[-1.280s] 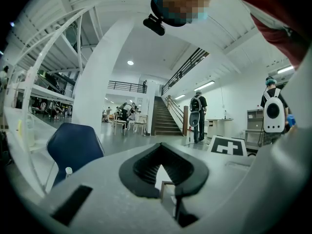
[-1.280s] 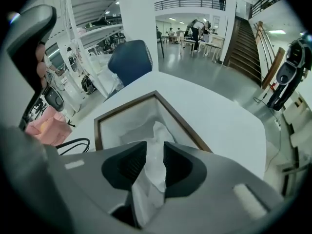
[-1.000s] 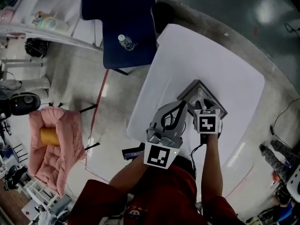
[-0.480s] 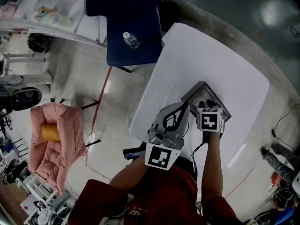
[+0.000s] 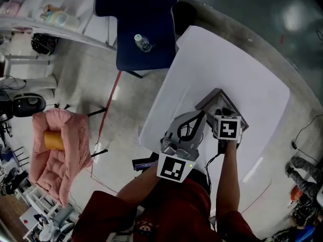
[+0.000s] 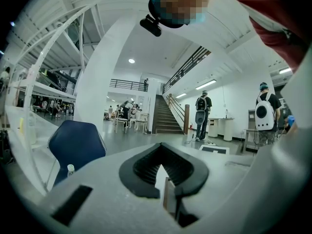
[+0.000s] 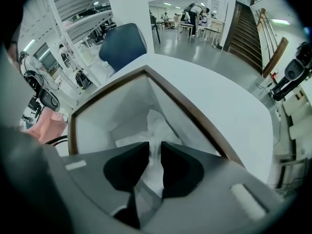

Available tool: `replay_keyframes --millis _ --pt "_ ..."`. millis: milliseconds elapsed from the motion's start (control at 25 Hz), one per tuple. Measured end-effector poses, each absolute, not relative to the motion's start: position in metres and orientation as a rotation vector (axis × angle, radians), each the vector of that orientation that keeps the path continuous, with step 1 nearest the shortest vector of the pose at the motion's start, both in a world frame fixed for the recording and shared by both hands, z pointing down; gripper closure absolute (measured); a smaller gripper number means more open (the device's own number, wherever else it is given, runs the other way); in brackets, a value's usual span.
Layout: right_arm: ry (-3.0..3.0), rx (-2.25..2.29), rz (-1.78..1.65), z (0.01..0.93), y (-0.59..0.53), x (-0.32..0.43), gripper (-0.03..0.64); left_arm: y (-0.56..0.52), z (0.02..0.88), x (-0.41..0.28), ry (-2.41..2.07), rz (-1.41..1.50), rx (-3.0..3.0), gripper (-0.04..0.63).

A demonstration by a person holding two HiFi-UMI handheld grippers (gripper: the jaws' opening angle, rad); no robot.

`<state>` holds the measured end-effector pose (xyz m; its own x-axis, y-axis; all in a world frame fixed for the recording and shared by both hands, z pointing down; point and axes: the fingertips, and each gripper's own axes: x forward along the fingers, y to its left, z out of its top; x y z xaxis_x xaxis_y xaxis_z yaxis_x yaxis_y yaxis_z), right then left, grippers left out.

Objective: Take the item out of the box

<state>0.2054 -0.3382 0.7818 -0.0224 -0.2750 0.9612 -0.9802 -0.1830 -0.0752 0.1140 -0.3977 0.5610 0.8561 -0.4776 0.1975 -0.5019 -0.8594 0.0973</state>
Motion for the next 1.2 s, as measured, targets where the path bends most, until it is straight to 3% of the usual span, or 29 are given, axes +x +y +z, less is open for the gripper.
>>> replay_keyframes --millis 80,520,1200 --pt "-1.349 1.542 1.241 0.782 -0.34 0.207 0.568 -0.398 0.561 0.115 -0.768 0.249 2.886 0.592" --pt "-1.361 1.564 1.236 0.779 -0.34 0.206 0.6 -0.397 0.553 0.118 -0.753 0.244 2.911 0.592" --pt "-1.406 1.691 1.161 0.742 -0.333 0.204 0.606 -0.373 0.524 0.111 -0.735 0.18 2.969 0.592"
